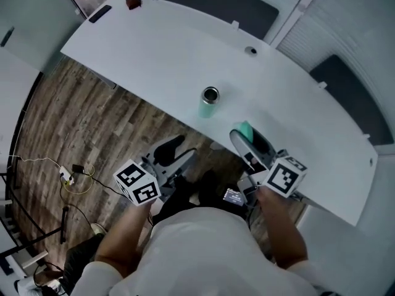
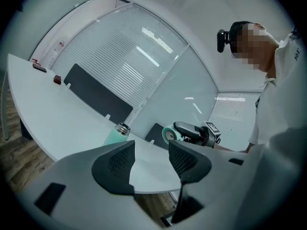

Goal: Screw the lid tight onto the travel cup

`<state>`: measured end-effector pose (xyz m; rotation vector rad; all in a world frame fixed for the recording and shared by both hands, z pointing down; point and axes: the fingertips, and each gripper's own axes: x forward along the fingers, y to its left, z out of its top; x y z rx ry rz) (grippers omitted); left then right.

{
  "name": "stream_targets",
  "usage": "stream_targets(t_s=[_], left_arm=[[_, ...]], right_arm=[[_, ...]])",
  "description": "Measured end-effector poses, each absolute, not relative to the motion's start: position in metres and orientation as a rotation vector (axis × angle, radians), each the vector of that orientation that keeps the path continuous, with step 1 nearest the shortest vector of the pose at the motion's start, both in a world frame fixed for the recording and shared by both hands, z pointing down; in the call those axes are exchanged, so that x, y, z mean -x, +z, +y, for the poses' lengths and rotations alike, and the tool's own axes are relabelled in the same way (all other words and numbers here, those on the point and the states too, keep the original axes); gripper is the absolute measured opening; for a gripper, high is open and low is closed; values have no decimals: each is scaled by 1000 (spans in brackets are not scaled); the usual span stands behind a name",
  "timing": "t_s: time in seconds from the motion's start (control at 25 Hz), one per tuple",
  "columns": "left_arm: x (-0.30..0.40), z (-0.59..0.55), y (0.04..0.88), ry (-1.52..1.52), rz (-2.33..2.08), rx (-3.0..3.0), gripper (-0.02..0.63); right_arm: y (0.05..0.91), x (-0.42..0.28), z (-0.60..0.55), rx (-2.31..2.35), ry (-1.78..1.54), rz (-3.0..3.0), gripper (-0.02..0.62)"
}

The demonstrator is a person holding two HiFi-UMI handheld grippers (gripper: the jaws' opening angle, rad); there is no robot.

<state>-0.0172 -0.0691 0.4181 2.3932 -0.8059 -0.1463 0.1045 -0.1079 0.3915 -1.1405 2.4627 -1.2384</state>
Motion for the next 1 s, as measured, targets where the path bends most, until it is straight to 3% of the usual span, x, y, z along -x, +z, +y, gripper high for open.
stream_targets(t_s=[0.44,0.72,1.0], left_arm=[[8,-145,453,49,-799,-2535,241],[-8,-193,487,187,-808,-2588,286],[-30,-211,510,338,-755,-2683,327]], right_arm=[[401,-85,-172,1201,-1141,2585,316],[423,-73,-209,1240,-1136,2670,316],[439,-57,-223,1290,-922,2953,316]])
